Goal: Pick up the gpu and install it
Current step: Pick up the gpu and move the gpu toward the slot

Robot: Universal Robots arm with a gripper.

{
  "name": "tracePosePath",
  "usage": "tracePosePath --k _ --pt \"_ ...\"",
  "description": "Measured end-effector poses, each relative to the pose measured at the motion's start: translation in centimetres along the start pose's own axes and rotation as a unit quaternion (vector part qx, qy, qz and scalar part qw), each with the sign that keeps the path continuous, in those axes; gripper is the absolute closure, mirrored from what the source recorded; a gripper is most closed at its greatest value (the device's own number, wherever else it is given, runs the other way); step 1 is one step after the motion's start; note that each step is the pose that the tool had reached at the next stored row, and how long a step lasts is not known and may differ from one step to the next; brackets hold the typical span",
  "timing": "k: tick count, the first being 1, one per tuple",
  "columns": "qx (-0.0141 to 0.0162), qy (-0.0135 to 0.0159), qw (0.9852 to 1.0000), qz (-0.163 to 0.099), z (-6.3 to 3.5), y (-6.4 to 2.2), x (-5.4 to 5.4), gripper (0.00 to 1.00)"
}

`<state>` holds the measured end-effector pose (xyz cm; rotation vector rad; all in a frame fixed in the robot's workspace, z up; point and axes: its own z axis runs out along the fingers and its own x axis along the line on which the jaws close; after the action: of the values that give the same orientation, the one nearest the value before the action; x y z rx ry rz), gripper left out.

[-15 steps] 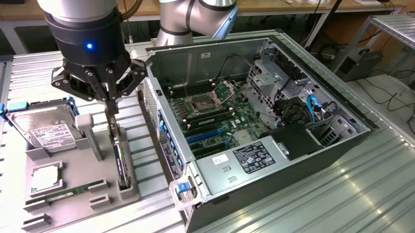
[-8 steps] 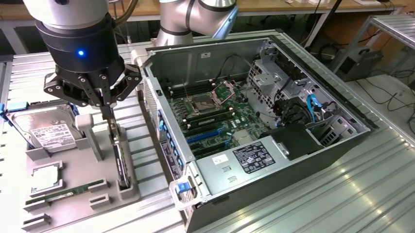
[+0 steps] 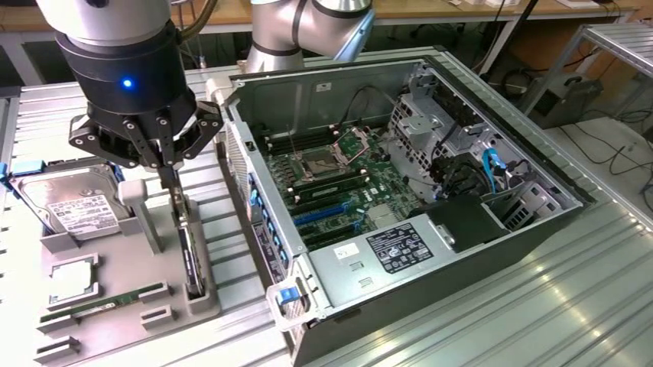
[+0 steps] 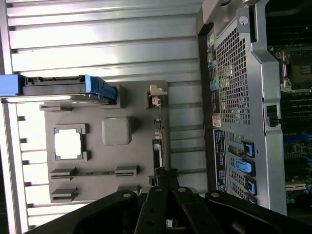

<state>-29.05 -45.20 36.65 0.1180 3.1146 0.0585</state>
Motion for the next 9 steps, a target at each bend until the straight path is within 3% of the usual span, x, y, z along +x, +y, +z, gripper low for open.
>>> tracePosePath --k 4,6,7,9 --pt "0.0 0.0 1.0 0.0 0.0 0.0 0.0 0.89" --pt "0.0 0.0 1.0 0.0 0.0 0.0 0.0 0.83" --pt "0.0005 0.0 1.0 0.0 1.15 -0.04 0.0 0.64" --pt "0.0005 -0.0001 1.0 0.001 3.91 -0.22 0.5 0.64"
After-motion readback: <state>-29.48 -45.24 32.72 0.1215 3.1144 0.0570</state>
